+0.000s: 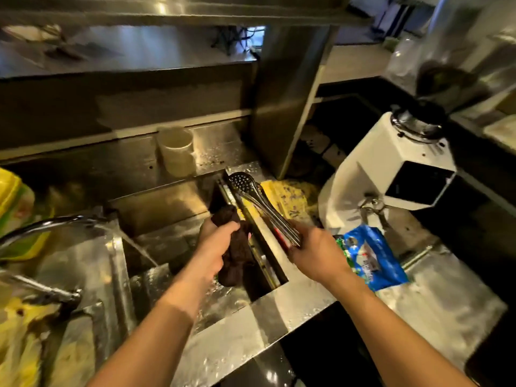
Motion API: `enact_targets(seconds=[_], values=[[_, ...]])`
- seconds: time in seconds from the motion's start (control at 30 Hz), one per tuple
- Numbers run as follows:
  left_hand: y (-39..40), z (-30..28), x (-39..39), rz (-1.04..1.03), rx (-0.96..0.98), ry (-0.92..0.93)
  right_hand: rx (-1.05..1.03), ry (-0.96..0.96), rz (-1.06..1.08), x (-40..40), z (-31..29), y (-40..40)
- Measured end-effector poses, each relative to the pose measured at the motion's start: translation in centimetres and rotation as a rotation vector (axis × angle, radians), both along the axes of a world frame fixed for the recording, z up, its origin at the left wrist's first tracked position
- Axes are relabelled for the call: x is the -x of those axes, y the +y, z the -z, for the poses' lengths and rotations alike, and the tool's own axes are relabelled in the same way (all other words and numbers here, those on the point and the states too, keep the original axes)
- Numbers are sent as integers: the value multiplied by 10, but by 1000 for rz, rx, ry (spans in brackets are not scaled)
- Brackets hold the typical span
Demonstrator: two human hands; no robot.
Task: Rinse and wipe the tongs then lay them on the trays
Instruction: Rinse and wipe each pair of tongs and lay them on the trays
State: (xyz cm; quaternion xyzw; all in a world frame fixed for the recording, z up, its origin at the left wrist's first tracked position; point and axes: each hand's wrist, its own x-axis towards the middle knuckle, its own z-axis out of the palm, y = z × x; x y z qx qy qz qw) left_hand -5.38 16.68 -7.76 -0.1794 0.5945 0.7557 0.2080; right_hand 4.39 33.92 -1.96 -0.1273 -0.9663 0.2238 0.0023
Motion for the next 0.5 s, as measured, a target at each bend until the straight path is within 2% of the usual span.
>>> enact_targets(seconds=[0.33,0.5], values=[[183,-64,-53,293,19,139,164,99,327,-93,-32,134],[294,-85,-113,441,-23,198,241,168,511,-163,-41,221]])
